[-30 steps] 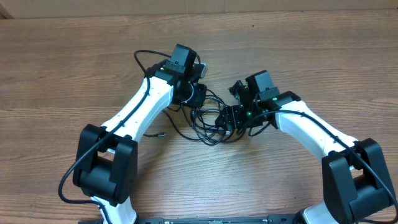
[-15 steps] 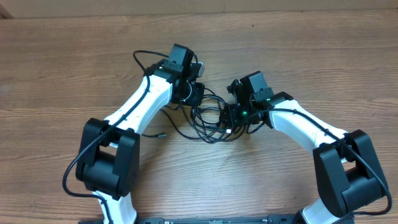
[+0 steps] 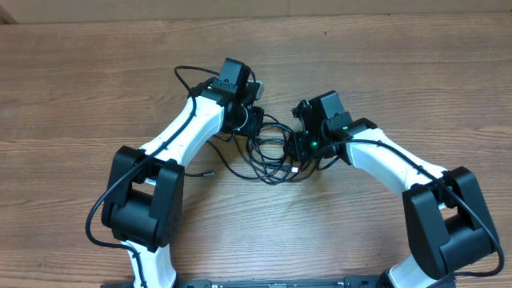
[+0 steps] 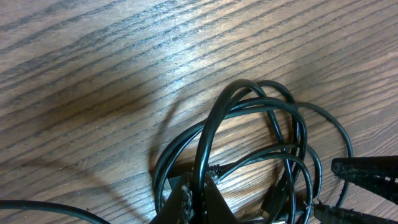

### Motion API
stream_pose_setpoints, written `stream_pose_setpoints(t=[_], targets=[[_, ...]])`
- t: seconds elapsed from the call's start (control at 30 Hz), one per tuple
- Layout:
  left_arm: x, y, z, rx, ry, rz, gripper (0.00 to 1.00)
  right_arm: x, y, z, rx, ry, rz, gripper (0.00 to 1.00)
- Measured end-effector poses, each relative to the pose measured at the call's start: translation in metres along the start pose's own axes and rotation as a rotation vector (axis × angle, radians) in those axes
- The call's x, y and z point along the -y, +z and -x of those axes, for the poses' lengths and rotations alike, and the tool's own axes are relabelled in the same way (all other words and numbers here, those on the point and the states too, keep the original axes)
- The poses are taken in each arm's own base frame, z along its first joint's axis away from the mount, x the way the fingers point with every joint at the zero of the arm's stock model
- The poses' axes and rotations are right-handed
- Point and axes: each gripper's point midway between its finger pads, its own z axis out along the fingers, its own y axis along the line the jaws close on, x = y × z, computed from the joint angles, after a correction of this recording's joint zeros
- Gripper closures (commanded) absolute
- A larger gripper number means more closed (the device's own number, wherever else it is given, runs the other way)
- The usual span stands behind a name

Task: Untangle cables

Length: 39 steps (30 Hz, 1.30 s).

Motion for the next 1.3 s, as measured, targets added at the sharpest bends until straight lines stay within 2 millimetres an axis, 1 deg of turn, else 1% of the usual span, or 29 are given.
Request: stream_pose_setpoints(t=[0.1,0.3,0.4,0.53,0.57,0.6,0.63,0.73,0.83,0.93,1.03,1.13,1.23,1.3], targets=[[0.000,0.000,0.000,0.002,0.001,0.000,0.96,0.000,0.000,0.003,0.014,-0.005,-0.002,0.70],[0.000,0.000,0.001,0.002,0.001,0.000,0.96,0.000,0.002,0.002,0.010,-0.007,-0.010,0.70],[0.000,0.000,0.001,0.002,0.001,0.000,0.96,0.001,0.009,-0.003,-0.008,-0.015,-0.023,0.70],[0.000,0.000,0.001,0.002,0.001,0.000,0.96,0.004,0.019,-0.018,-0.041,-0.027,-0.059,0.71],[0.000,0.000,0.001,0.002,0.001,0.000,0.96,0.004,0.020,-0.019,-0.044,-0.031,-0.067,0.77],[0.000,0.000,0.001,0.003,0.001,0.000,0.96,0.004,0.020,-0.020,-0.043,-0.040,-0.073,0.89],[0.000,0.000,0.001,0.002,0.001,-0.001,0.96,0.004,0.021,-0.019,-0.039,-0.048,-0.077,0.96],[0.000,0.000,0.001,0.004,0.001,-0.001,0.96,0.004,0.021,-0.018,-0.033,-0.047,-0.091,0.96],[0.000,0.000,0.001,0.005,0.001,0.000,0.96,0.006,0.020,-0.023,-0.058,-0.039,-0.103,0.96],[-0.003,0.001,-0.001,0.003,0.000,0.018,0.96,0.003,0.013,-0.029,-0.116,-0.020,-0.107,0.96],[-0.009,0.003,-0.003,-0.001,-0.007,0.045,0.96,-0.007,0.002,-0.022,-0.137,-0.013,-0.086,0.96],[-0.013,0.003,-0.002,0.003,-0.011,0.070,0.96,-0.022,-0.014,0.000,-0.098,-0.025,-0.058,0.96],[-0.016,0.003,-0.002,0.006,-0.011,0.084,0.96,-0.036,-0.033,0.021,-0.033,-0.047,-0.031,0.96],[-0.017,0.002,-0.002,0.008,-0.014,0.094,0.96,-0.043,-0.043,0.030,0.002,-0.058,-0.016,0.96]])
